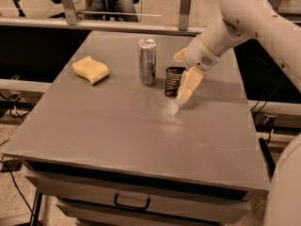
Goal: Move rxbar chocolate near redbull can
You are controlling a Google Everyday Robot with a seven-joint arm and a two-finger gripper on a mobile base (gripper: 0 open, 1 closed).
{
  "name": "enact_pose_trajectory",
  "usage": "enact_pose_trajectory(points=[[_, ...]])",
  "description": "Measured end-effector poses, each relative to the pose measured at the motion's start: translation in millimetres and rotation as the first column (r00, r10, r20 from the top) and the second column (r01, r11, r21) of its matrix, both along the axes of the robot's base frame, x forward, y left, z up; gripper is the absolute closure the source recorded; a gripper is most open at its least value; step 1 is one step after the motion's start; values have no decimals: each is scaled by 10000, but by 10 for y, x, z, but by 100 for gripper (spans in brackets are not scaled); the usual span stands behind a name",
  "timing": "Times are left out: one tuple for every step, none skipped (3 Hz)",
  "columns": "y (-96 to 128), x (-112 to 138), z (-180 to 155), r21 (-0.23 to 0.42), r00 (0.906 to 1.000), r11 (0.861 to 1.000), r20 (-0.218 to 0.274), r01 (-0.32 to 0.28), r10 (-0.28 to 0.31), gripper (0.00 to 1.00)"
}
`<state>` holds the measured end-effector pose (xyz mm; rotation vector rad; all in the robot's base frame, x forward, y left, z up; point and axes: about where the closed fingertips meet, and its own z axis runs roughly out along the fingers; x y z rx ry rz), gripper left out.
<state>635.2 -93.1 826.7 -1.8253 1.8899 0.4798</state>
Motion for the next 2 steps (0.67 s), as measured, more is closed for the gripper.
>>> enact_pose_trajectory(points=[[30, -61, 79, -752, 9973, 9944, -2, -738, 740, 0], [-72, -71, 245, -1111, 9939, 9885, 294, -1025, 1064, 0]])
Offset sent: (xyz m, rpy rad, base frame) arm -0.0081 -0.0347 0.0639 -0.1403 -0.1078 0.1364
